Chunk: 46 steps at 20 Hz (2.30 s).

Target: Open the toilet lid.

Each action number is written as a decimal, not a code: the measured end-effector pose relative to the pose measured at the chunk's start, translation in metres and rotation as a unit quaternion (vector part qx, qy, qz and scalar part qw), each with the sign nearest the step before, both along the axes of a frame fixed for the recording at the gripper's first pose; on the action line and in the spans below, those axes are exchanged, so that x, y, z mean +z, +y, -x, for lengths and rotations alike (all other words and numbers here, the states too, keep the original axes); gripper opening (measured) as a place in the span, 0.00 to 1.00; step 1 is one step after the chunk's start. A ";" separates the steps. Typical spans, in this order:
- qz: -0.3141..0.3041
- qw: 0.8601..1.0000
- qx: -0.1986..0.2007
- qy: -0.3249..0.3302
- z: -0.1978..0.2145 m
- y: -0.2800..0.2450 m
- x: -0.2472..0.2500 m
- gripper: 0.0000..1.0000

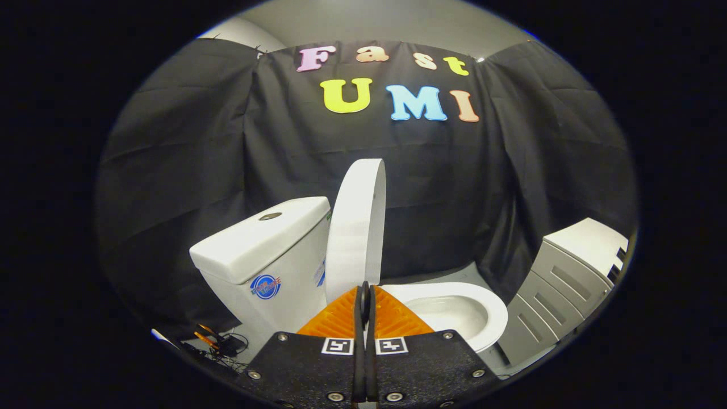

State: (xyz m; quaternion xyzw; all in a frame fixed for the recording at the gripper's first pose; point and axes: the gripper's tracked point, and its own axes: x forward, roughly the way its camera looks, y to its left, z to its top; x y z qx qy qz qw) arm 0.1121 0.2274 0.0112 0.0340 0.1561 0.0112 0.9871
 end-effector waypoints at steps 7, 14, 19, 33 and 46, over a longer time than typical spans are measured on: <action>0.045 0.998 0.035 -0.009 -0.005 0.033 -0.002 0.00; 0.098 0.992 0.069 -0.024 -0.008 0.062 -0.002 0.00; 0.116 0.990 0.079 -0.029 -0.005 0.075 0.000 0.00; 0.117 0.985 0.122 -0.031 -0.012 0.079 0.001 0.00; 0.065 0.981 0.136 -0.124 0.019 0.009 0.075 0.93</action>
